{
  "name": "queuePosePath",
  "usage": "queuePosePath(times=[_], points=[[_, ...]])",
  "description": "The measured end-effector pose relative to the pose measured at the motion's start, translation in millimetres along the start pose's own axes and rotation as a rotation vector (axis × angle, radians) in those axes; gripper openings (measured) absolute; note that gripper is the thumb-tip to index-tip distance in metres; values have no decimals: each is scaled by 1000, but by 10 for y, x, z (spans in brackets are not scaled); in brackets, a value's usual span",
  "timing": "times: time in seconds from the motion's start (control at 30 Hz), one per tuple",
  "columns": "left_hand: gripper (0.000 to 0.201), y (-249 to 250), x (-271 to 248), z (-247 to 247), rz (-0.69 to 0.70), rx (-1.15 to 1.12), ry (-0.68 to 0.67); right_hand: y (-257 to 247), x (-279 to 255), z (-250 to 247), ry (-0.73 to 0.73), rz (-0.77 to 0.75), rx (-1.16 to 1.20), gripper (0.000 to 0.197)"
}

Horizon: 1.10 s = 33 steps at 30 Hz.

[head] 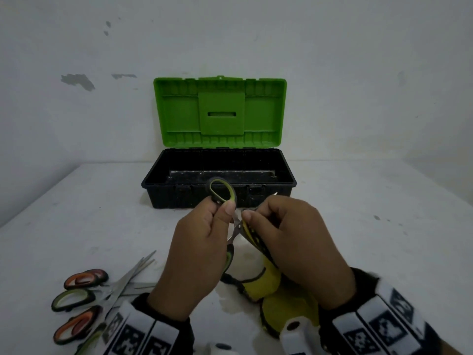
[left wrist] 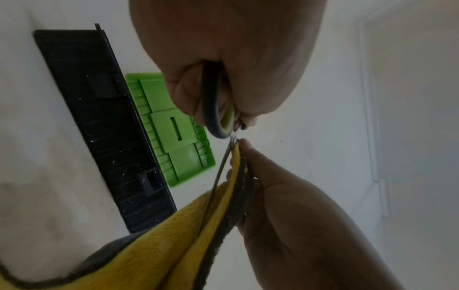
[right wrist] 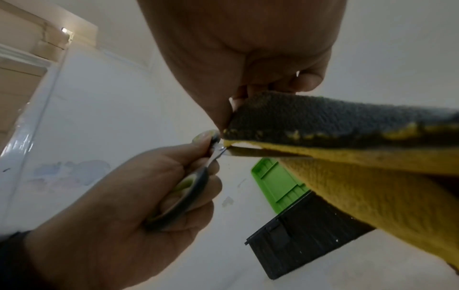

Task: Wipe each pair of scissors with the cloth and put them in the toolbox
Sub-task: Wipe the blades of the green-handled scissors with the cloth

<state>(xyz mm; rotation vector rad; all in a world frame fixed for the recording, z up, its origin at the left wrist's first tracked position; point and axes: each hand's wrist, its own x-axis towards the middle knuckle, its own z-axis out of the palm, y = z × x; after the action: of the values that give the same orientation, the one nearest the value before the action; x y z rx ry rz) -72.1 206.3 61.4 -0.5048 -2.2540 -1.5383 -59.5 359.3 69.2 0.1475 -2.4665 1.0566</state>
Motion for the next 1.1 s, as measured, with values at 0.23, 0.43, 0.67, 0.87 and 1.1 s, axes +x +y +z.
queuePosePath(times=[0.23,0.43,0.67,0.87,1.1], points=[[32,-23,-25,8,34,17,12,-22,-49,16,-23,-16,44,31],[33,-41,-18,-14,32,5,12,61,13,-57,45,58,71,33],[39,-45,-30,-35,-101,-151,-23,165,98,-188,124,119,178,41],[37,-38,-24,-39,-128,-240,-68,215,116,-228,172,146,265,44],[36,-6,-9,-56,-115,-277,-54,155,58,-195,163,100,315,44]])
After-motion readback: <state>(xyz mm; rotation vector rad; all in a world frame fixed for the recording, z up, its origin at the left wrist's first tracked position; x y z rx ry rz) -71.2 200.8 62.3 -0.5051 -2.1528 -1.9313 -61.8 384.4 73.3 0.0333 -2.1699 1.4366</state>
